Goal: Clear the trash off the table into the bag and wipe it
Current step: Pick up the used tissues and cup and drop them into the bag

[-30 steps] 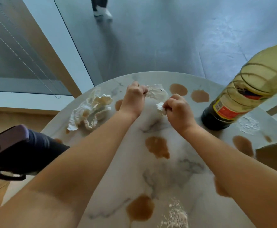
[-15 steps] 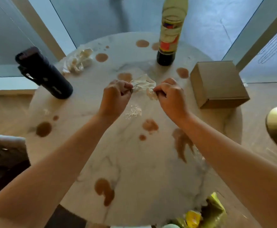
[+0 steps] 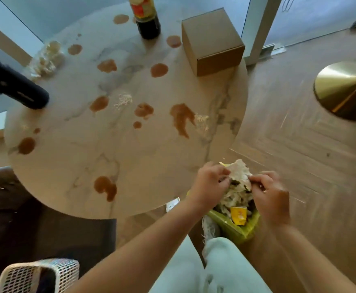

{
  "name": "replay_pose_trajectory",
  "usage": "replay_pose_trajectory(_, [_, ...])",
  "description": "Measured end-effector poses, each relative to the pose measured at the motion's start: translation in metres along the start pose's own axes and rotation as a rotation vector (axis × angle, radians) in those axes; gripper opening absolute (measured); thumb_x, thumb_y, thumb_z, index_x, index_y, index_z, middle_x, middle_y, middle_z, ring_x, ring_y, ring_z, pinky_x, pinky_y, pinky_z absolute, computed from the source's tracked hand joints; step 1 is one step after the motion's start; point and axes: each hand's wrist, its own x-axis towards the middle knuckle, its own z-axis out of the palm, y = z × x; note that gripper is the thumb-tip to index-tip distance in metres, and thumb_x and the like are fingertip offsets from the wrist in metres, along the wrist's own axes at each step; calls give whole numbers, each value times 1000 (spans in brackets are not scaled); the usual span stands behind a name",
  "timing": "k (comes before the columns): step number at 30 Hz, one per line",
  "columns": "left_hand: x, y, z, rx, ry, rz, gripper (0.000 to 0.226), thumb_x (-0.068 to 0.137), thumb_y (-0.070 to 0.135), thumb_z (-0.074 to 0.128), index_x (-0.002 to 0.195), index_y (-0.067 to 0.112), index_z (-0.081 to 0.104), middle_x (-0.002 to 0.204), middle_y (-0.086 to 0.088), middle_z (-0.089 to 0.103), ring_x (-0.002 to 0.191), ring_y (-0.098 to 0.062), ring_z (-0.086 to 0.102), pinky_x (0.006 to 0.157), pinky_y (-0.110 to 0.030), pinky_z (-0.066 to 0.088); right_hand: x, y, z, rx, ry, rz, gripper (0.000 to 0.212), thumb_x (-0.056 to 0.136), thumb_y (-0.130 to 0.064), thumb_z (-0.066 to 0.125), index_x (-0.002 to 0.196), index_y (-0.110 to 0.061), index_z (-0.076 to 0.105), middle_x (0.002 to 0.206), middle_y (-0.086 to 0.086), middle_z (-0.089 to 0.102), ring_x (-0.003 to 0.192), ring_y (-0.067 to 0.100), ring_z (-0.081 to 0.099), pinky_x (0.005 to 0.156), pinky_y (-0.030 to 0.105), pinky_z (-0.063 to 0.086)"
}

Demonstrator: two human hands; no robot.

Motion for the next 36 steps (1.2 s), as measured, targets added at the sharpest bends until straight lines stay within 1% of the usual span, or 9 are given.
replay_pose_trajectory(5, [24,-23,51,163,-259,-76,25,86,7,58,109,-1,64,109,-19,55,99,-31,56,84,-22,37,-28,58,14,-82,-132,288,12,76,9,64,81,0,70,86,15,59,80,34,58,73,23,36])
replay_pose_trajectory(8, [43,-36,73,265,-459,-82,31,88,12,57,117,4,62,118,-16,56,110,-27,53,88,-22,36,-30,82,23,-109,-187,415,15,79,8,57,86,1,69,95,18,59,91,32,55,74,20,32])
replay_pose_trajectory(11, [55,-42,82,414,-696,-99,33,91,18,52,122,10,59,123,-10,59,115,-24,51,95,-31,41,-28,105,33,-177,-341,540,24,86,0,49,104,-1,65,114,18,56,105,32,52,78,24,33])
replay_pose_trajectory(14, [55,-46,77,462,-779,-156,32,95,20,46,122,9,58,124,-9,58,115,-24,52,95,-31,41,-30,112,37,-206,-464,573,31,88,-1,45,115,-4,61,126,16,52,113,31,50,83,24,36])
replay_pose_trajectory(20, [39,-38,58,383,-703,-143,32,95,22,47,124,13,56,126,-5,56,115,-22,52,95,-30,42,-26,95,30,-201,-449,478,30,88,-3,47,114,-5,63,121,15,56,109,29,52,86,21,37])
replay_pose_trajectory(24, [33,-16,32,251,-592,-97,30,94,20,50,122,12,58,124,-4,59,113,-17,54,93,-22,39,3,67,15,-179,-367,330,27,86,-2,52,110,-5,64,114,15,59,104,30,56,90,28,39])
replay_pose_trajectory(30, [34,18,-25,76,-339,-44,24,91,17,57,113,13,63,100,6,63,91,-3,56,74,-7,38,70,-14,-12,-125,-98,21,20,88,-1,52,101,0,67,100,17,65,89,27,60,77,11,33])
replay_pose_trajectory(33, [35,32,-60,30,-228,3,25,90,12,57,114,8,63,105,0,65,92,-3,56,75,0,37,98,-57,-14,-67,-27,-80,21,88,-2,50,100,-1,67,97,17,66,85,25,61,74,10,35])
replay_pose_trajectory(36, [32,32,-101,5,-90,-9,25,89,6,55,113,6,63,110,-6,66,97,-11,59,88,-14,44,123,-103,-6,-4,-53,-208,20,88,-4,51,100,-2,66,98,15,64,86,23,59,76,18,41])
